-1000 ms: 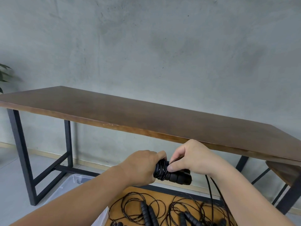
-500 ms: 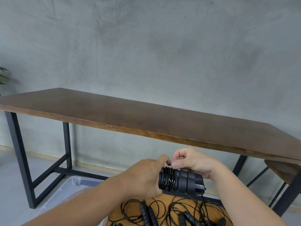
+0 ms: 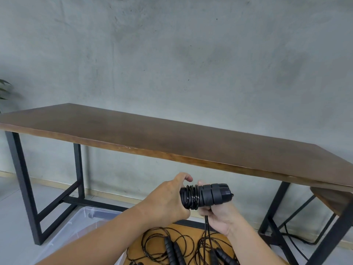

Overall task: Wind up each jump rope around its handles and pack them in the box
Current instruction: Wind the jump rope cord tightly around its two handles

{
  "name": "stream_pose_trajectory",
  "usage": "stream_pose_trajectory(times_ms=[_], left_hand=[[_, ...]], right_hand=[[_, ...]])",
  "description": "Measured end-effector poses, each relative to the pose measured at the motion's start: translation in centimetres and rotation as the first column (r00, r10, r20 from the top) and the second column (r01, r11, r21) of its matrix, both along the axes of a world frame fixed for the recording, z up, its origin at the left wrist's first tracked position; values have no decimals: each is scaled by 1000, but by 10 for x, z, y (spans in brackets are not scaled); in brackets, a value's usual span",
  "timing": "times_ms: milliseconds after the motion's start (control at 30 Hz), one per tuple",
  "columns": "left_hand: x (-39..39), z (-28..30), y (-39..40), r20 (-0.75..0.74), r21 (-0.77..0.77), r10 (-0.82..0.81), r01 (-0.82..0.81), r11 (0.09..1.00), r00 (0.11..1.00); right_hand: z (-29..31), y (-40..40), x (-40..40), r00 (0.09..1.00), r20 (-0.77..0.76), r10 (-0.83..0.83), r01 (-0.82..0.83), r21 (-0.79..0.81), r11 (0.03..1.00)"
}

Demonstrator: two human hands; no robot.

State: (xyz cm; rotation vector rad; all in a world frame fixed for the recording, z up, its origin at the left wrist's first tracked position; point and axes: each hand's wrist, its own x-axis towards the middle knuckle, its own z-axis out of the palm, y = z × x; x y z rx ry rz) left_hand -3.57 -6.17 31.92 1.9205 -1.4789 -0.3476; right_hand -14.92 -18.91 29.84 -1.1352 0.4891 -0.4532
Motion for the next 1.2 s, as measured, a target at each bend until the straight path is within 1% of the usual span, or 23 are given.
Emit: stream_pose_trajectory(times_ms=[67, 200, 400, 567, 700, 767, 867, 933, 1033, 1200], left_hand=[[3, 0, -3, -29, -14, 20, -21, 1000, 999], [7, -2, -9, -45, -17, 49, -50, 999, 998], [18, -7, -19, 4, -35, 110, -110, 993, 994], [27, -8, -24, 92, -54, 182, -178, 983, 979], [30, -10, -24, 273, -15, 235, -240, 971, 933], [32, -13, -23, 364, -4, 248, -265, 964, 898], [35, -17, -22, 473, 16, 223, -261, 965, 852], [34, -18, -21, 531, 24, 199, -249, 968, 824], [34, -20, -21, 572, 30, 174, -233, 972, 801], [30, -21, -21, 659, 60, 89, -170, 984, 747]], right_hand=[[-8, 0, 2, 1000, 7, 6, -6, -6, 1000], [-14, 7, 4, 999, 1, -50, 50, -58, 997], [-15, 25, 4, 992, -64, -108, 101, -104, 989], [-15, 39, 2, 979, -174, -107, 71, -202, 977], [-13, 48, 1, 944, -310, -113, 0, -342, 940], [-11, 52, -1, 910, -393, -131, -81, -479, 874], [-5, 56, -4, 851, -487, -197, -226, -678, 699], [2, 55, -7, 819, -522, -241, -305, -750, 588], [13, 54, -12, 777, -551, -304, -395, -803, 445], [32, 51, -17, 718, -599, -356, -509, -800, 318]])
